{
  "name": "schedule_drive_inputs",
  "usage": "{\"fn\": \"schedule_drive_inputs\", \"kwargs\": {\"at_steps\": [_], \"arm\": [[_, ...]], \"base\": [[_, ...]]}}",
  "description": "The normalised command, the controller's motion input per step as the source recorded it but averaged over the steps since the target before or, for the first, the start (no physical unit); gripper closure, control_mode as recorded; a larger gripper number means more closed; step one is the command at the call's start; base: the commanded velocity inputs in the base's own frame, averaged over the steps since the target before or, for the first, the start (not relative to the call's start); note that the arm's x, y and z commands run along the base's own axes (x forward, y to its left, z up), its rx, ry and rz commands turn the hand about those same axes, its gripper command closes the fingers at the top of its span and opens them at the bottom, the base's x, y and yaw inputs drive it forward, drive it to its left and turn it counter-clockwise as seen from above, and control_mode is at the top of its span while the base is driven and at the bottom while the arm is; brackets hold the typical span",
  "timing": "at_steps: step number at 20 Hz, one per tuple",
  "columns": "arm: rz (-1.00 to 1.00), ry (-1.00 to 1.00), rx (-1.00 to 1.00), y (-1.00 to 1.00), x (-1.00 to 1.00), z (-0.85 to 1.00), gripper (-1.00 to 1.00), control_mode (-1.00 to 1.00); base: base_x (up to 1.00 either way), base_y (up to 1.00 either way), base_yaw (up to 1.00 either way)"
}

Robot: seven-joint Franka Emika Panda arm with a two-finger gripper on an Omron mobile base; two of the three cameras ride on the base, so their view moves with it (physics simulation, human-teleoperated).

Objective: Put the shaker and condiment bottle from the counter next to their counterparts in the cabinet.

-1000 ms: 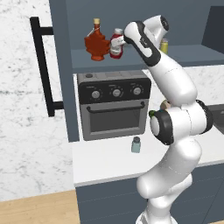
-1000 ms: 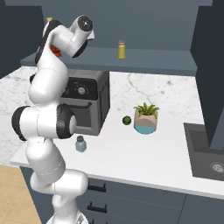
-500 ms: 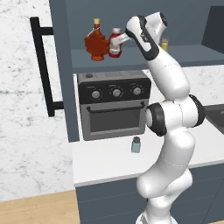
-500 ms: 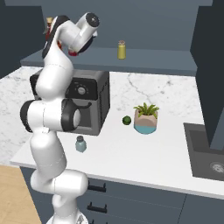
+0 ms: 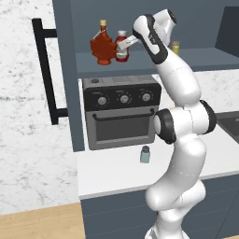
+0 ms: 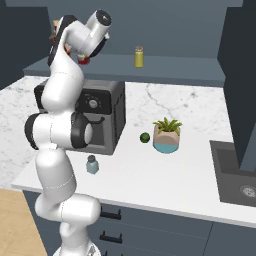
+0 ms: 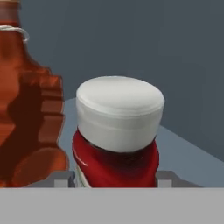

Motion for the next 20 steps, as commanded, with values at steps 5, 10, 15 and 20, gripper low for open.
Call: {"fn": "schedule_drive_inputs", "kwargs": {"at_steps": [5, 10, 15, 20], "arm": [[0.09, -0.02, 0.00, 0.00, 0.00, -0.35, -1.00, -1.00], [0.10, -0.10, 0.00, -0.01, -0.11, -0.08, -1.00, -1.00], [0.06, -0.20, 0.00, -0.09, -0.39, 0.00, -1.00, -1.00], [0.00, -0.19, 0.00, -0.36, -0.59, 0.00, -1.00, -1.00]], "base": [[0.00, 0.00, 0.00], [0.00, 0.00, 0.00], [0.00, 0.00, 0.00], [0.00, 0.00, 0.00]]}}
